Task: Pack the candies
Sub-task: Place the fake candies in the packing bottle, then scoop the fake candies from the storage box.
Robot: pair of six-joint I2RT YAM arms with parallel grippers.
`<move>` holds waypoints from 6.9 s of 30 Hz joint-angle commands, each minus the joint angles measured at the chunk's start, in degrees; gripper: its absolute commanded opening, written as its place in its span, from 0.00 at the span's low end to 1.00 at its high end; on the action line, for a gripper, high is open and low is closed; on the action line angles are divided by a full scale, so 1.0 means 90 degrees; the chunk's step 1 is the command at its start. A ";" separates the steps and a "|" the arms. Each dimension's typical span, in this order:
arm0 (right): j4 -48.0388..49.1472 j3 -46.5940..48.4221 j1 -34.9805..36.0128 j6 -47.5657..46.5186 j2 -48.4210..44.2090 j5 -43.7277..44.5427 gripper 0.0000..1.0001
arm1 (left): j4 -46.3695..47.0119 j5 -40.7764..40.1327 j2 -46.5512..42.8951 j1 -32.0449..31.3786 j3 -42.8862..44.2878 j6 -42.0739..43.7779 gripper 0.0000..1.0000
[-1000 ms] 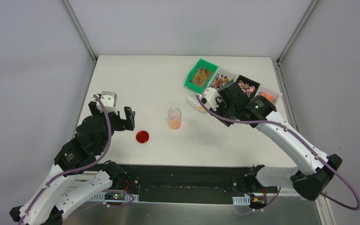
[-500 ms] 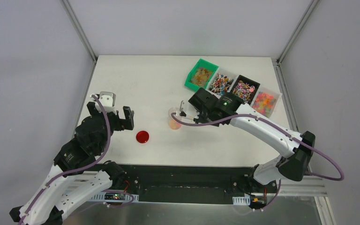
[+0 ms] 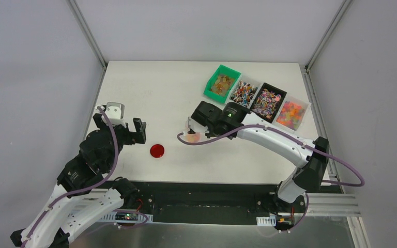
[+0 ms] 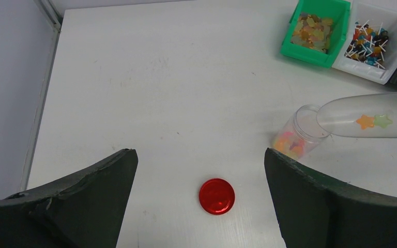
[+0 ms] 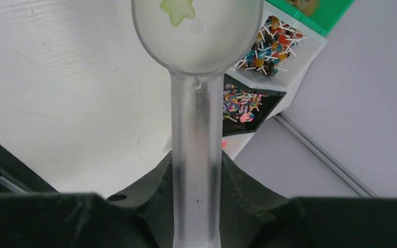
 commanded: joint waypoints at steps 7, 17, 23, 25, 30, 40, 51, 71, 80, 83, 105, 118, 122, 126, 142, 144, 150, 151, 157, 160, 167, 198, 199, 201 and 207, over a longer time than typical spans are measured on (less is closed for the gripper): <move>-0.0430 0.0732 0.0284 -0.0435 0.0486 0.1246 0.00 | 0.0244 -0.0178 -0.0084 0.0012 -0.0016 -0.0056 0.98; -0.0757 0.1186 0.0418 -0.0796 0.0912 0.1820 0.00 | 0.0244 -0.0158 -0.0172 0.0012 -0.0009 -0.0061 0.98; -0.1018 0.1473 0.0479 -0.0764 0.1059 0.2107 0.00 | 0.0253 -0.0152 -0.0267 0.0012 -0.0028 -0.0075 0.98; -0.0999 0.1520 0.0477 -0.0697 0.0988 0.2031 0.00 | 0.0255 -0.0142 -0.0259 0.0011 -0.0027 -0.0065 0.98; -0.0832 0.1446 0.0415 -0.0246 0.0529 0.1617 0.00 | 0.0253 -0.0077 -0.0214 0.0012 -0.0025 -0.0070 0.98; 0.0988 0.0254 0.0328 0.0871 -0.1225 -0.0753 0.00 | 0.0461 0.1528 0.0431 0.0012 0.0312 -0.1286 0.91; 0.2414 -0.0796 0.0328 0.1474 -0.2287 -0.2174 0.00 | 0.0527 0.3514 0.1989 0.0007 0.1280 -0.2248 0.88; 0.4057 -0.2818 0.0032 0.1427 -0.3949 -0.3719 0.00 | 0.0519 0.4688 0.2392 0.0021 0.1436 -0.3646 0.71; 0.4288 -0.3297 -0.0058 0.1171 -0.4365 -0.4010 0.00 | 0.0414 0.4691 0.2510 0.0031 0.1511 -0.3901 0.60; 0.4323 -0.3392 -0.0089 0.1088 -0.4486 -0.4084 0.00 | 0.0391 0.4755 0.2565 0.0085 0.1580 -0.4027 0.43; 0.6368 -0.4750 -0.1257 0.1393 -0.6105 -0.4564 0.24 | 0.0273 0.5327 0.2144 0.0351 0.1627 -0.5004 0.00; 0.6618 -0.4906 -0.2164 0.2734 -0.6284 -0.7027 0.38 | 0.0405 0.5665 0.2051 0.0623 0.1532 -0.5269 0.00; 0.6544 -0.4833 -0.2312 0.2837 -0.6113 -0.7228 0.43 | 0.0560 0.5869 0.2082 0.0692 0.1438 -0.5355 0.00; 0.6410 -0.4758 -0.2433 0.2818 -0.5906 -0.7345 0.51 | 0.0714 0.6043 0.2099 0.0743 0.1377 -0.5453 0.00; 0.7200 -0.4891 -0.2579 0.3166 -0.5833 -0.7909 0.16 | 0.1042 0.6344 0.2123 0.0941 0.0984 -0.5654 0.00; 0.7220 -0.4893 -0.2584 0.3172 -0.5812 -0.7957 0.00 | 0.1059 0.6364 0.2112 0.0980 0.0963 -0.5664 0.00; 0.7136 -0.4852 -0.2590 0.3282 -0.5969 -0.7344 0.00 | 0.0747 0.5906 0.1997 0.1092 0.1028 -0.5278 0.66; 0.7003 -0.4799 -0.2584 0.3283 -0.6015 -0.7099 0.00 | 0.0584 0.5688 0.1987 0.1095 0.1084 -0.5109 0.73; 0.5204 -0.3840 -0.2610 0.3284 -0.5560 -0.5515 0.00 | -0.0199 0.4500 0.1977 0.1096 0.1548 -0.3860 0.99; 0.4462 -0.3322 -0.2663 0.3428 -0.5099 -0.4627 0.00 | -0.0396 0.4084 0.1982 0.1096 0.1669 -0.3216 0.99; 0.2307 -0.1451 -0.2965 0.3825 -0.3451 -0.3029 0.00 | -0.0541 0.3473 0.1936 0.1095 0.1586 -0.1470 0.99; -0.1949 0.3875 -0.3910 0.4716 0.1854 -0.1744 0.00 | -0.0289 0.2338 0.0996 0.1093 -0.0113 -0.0422 0.96; -0.2010 0.4003 -0.3910 0.4760 0.1956 -0.1698 0.00 | -0.0284 0.2327 0.0980 0.1095 -0.0114 -0.0422 0.96; -0.2125 0.4210 -0.3906 0.4845 0.2160 -0.1606 0.00 | -0.0284 0.2308 0.0954 0.1096 -0.0105 -0.0423 0.96; -0.2523 0.4676 -0.3905 0.5077 0.2717 -0.1492 0.00 | -0.0286 0.2351 0.0948 0.1095 -0.0104 -0.0422 0.95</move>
